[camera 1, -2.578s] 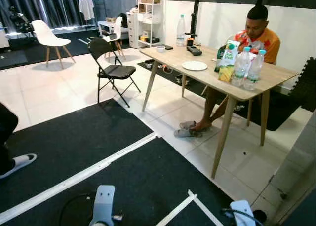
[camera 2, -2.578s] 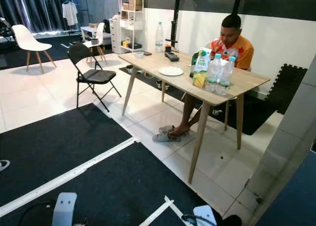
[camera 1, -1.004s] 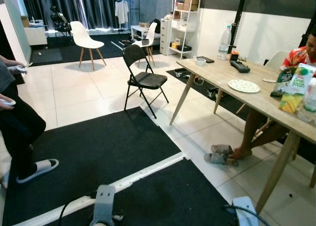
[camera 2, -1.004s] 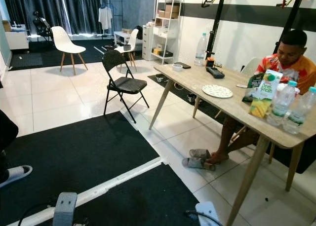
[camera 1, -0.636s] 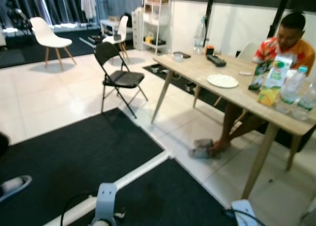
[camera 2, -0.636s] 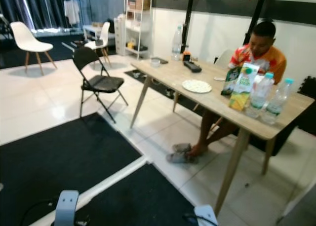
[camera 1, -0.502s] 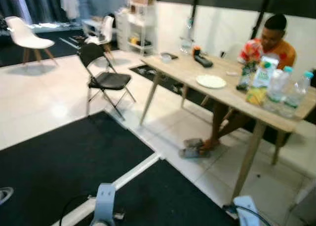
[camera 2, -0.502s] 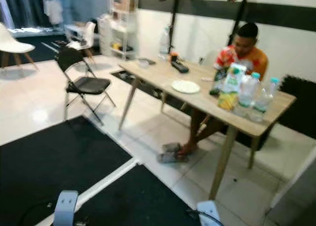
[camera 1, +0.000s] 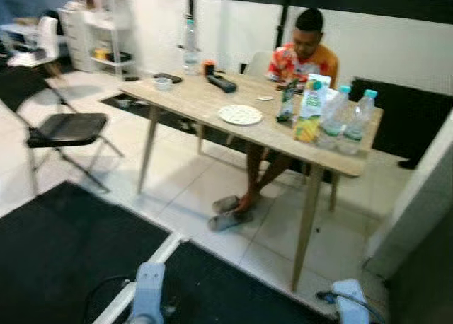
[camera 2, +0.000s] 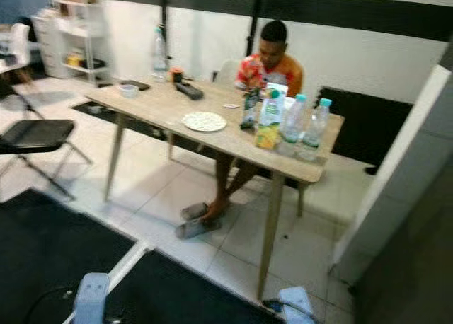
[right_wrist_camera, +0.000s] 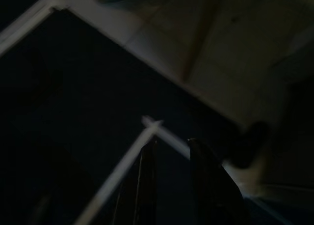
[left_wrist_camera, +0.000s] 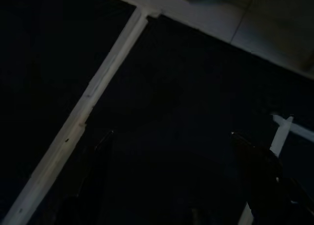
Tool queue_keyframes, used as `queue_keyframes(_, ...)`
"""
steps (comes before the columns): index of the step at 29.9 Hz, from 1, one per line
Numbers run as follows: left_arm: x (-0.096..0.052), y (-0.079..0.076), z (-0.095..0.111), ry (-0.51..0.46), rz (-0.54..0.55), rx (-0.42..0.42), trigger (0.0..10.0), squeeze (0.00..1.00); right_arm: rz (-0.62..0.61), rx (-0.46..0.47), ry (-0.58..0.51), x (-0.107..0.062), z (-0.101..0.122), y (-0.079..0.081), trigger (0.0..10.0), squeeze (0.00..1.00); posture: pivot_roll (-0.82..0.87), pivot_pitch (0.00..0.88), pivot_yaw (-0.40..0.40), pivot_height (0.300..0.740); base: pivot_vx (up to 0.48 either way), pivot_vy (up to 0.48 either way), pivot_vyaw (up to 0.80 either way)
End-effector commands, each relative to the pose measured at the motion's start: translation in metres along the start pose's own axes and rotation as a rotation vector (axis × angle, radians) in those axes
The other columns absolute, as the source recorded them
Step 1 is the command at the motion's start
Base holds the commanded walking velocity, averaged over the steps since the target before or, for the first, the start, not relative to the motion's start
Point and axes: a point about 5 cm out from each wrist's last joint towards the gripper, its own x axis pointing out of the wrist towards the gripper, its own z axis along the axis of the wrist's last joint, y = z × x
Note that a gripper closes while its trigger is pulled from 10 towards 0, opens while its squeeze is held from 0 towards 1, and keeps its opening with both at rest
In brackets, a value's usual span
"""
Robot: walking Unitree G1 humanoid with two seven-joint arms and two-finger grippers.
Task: Restocking fridge
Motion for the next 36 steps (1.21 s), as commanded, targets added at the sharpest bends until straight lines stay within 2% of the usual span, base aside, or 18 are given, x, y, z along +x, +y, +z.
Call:
queue_keyframes(1,-0.0004,-0.0007,-0.0024,0.011,-0.006,0.009,10.0,0.0,-0.024,0.001,0.012,-0.0023,-0.0034,-0.0089,10.0,0.0,-0.06,0.073,-0.02,0.74,0.285,0.0,-0.8)
queue_keyframes(8,-0.0004,0.0,-0.0021,0.01,-0.005,0.012,10.0,0.0,-0.026,0.007,0.015,-0.0027,-0.0045,-0.0093,10.0,0.0,-0.05,0.07,-0.019,0.74,0.285,0.0,-0.8)
queue_keyframes(34,-0.0004,0.0015,-0.0015,0.01,-0.013,0.029,10.0,0.0,-0.026,0.012,0.033,-0.0031,-0.0115,-0.0044,10.0,0.0,-0.04,0.056,-0.002,0.74,0.282,0.0,0.0)
queue_keyframes(36,-0.0004,0.0013,-0.0016,0.01,-0.014,0.03,10.0,0.0,-0.024,0.014,0.039,-0.0034,-0.0131,-0.0041,10.0,0.0,-0.05,0.055,-0.002,0.74,0.277,0.0,-0.8)
